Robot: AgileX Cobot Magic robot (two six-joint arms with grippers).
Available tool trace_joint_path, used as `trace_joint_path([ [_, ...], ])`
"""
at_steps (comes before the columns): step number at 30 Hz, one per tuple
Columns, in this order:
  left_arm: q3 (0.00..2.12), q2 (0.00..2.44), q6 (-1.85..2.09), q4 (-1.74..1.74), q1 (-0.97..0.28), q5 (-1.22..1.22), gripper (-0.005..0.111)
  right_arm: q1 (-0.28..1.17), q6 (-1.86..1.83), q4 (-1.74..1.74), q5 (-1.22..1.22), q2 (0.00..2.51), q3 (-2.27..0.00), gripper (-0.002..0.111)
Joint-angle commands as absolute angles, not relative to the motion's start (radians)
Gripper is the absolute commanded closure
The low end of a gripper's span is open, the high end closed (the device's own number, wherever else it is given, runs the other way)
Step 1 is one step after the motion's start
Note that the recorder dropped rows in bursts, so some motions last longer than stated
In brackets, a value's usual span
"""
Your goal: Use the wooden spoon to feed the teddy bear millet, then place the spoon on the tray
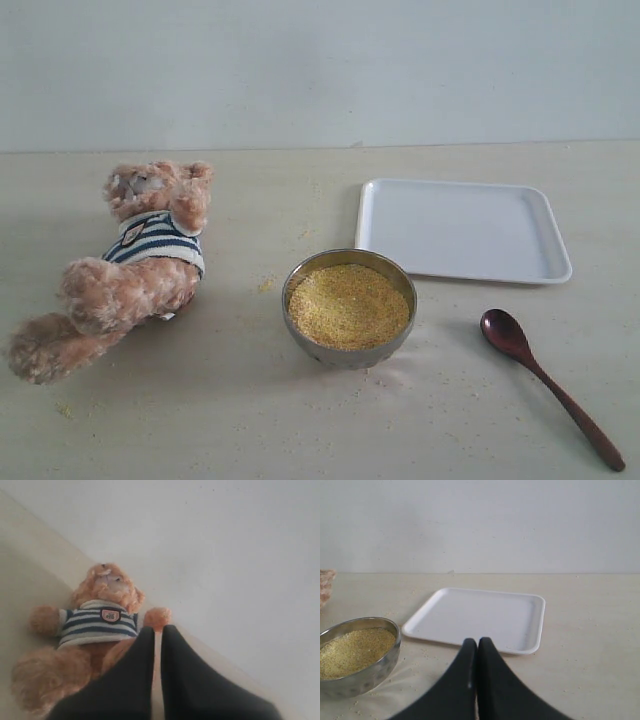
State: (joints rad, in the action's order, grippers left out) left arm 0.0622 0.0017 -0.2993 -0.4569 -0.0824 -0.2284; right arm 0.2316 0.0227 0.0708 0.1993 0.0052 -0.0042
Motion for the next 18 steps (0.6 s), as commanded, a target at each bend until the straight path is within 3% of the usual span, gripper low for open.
trace_joint_path([
  [1,0.139,0.031,-0.210,-0.467,-0.091,-0.278,0.102,0.229,0.021,0.073,0.190,0.000,0.000,0.108],
  [12,0.423,0.607,0.110,-0.514,-0.091,-0.349,0.100,0.229,0.021,0.073,0.190,0.000,0.000,0.108],
  [15,0.532,0.791,0.224,-0.527,-0.091,-0.392,0.084,0.229,0.021,0.073,0.190,0.000,0.000,0.108],
  [18,0.654,0.975,0.244,-0.527,-0.091,-0.394,0.059,0.229,0.021,0.073,0.190,0.000,0.000,0.108],
])
